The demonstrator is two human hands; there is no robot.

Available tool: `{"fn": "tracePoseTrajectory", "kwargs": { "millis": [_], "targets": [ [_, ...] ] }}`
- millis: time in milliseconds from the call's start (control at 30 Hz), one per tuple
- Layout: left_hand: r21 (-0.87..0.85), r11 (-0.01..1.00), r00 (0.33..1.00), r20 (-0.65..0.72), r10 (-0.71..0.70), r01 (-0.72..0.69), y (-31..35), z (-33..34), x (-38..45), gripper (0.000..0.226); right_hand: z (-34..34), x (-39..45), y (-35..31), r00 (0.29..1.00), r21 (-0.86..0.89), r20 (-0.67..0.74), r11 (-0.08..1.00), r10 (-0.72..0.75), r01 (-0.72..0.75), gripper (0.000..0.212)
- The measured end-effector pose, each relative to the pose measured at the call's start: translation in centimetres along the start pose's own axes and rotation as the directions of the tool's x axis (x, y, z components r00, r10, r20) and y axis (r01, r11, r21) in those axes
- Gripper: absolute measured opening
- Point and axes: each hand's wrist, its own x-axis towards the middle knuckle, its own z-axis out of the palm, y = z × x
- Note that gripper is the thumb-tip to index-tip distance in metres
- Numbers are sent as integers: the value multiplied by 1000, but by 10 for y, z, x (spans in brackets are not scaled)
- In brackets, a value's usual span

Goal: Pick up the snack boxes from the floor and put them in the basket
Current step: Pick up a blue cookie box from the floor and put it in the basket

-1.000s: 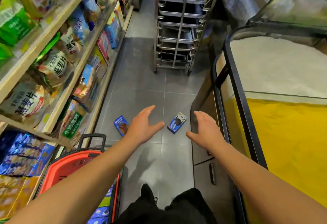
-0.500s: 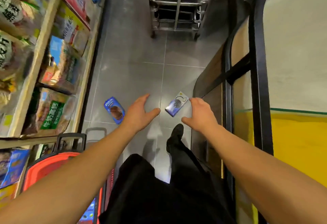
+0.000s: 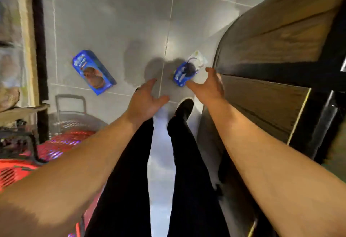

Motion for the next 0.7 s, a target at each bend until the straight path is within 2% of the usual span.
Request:
{"fn": "tracePoseTrajectory", "kwargs": {
  "millis": [100,233,367,467,567,633,700],
  "targets": [
    [-43,999,999,20,-33,34,-24,35,79,69,47,74,34,996,-57,39,996,77,-75,59],
    [-29,997,997,47,-64,65,-58,81,177,74,106,167,70,989,-169,95,981,116,-99,61],
    [0,994,993,59,-106,106,-100,137,265,73,159,249,108,991,-197,83,977,101,-83,70],
    [0,991,989,73,-131,131,-124,168,304,77,184,293,131,1000,-248,23,969,9,-4,79],
    [-146,966,976,67,-206,214,-136,201,333,78,197,331,153,997,-312,-69,950,-45,21,97],
    [-273,926,965,76,-251,262,-138,218,345,77,199,349,164,991,-253,-128,966,29,-61,106],
    [-401,869,957,96,-275,290,-135,232,350,72,197,359,173,984,-173,-141,976,106,-130,105]
  ]
}}
